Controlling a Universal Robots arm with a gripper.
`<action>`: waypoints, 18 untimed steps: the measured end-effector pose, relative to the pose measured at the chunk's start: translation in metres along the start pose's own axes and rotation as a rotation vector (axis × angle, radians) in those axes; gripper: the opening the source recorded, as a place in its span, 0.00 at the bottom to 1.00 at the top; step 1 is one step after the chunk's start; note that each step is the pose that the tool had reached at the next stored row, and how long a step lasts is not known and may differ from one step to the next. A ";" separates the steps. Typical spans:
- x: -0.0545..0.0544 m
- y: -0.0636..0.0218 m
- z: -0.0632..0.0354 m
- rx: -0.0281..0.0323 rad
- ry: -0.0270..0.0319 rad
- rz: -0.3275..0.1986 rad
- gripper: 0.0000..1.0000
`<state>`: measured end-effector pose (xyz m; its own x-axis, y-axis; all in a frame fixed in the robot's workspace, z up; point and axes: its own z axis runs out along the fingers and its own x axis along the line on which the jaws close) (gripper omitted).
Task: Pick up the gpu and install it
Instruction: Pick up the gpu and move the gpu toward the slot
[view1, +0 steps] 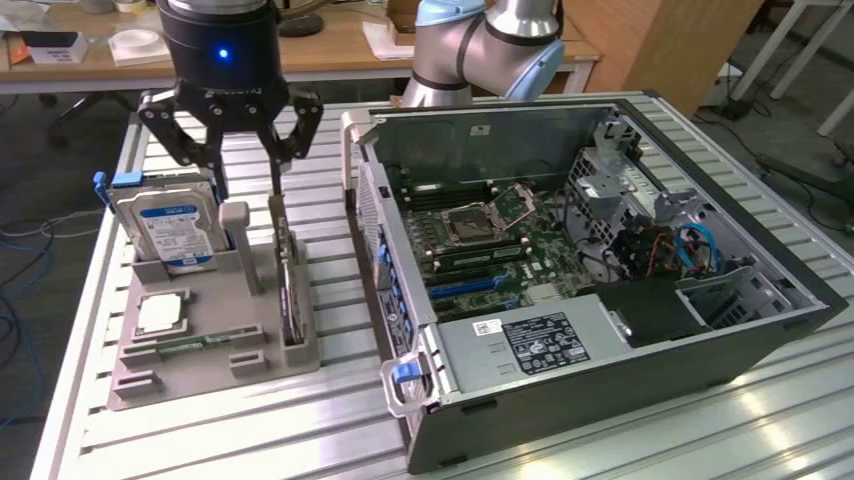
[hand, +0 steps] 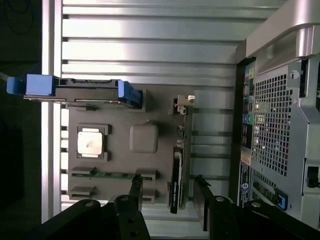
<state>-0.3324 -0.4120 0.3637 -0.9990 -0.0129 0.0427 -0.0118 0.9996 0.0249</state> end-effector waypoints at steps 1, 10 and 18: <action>0.000 -0.0004 0.0006 0.0001 0.0001 -0.001 0.53; 0.000 -0.0018 0.0051 0.0008 -0.0036 -0.012 0.53; 0.000 -0.0034 0.0095 0.0011 -0.0238 -0.016 0.53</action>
<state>-0.3325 -0.4151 0.3542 -0.9994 -0.0286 0.0185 -0.0282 0.9993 0.0243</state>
